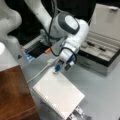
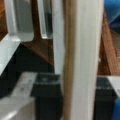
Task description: Open the box. Pick up the pen. Place the pen in the box. Pick up the book. Place the book on the shelf.
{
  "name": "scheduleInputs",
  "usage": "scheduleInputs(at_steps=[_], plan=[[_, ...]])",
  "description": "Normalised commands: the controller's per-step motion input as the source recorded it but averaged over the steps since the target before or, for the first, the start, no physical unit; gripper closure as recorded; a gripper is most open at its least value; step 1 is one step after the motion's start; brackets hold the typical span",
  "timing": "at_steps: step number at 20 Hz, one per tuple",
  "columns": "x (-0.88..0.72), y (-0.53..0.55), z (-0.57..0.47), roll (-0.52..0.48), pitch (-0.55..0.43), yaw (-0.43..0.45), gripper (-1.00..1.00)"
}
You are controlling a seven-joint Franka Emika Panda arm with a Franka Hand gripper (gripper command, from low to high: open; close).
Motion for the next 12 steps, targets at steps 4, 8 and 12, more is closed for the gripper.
scheduleInputs(at_steps=[4,8,12], plan=[[0.18,0.01,0.19,-0.240,0.103,0.087,1.00],[0.23,0.01,0.33,-0.206,0.118,0.051,1.00],[0.28,0.05,0.37,-0.129,0.111,-0.006,1.00]])
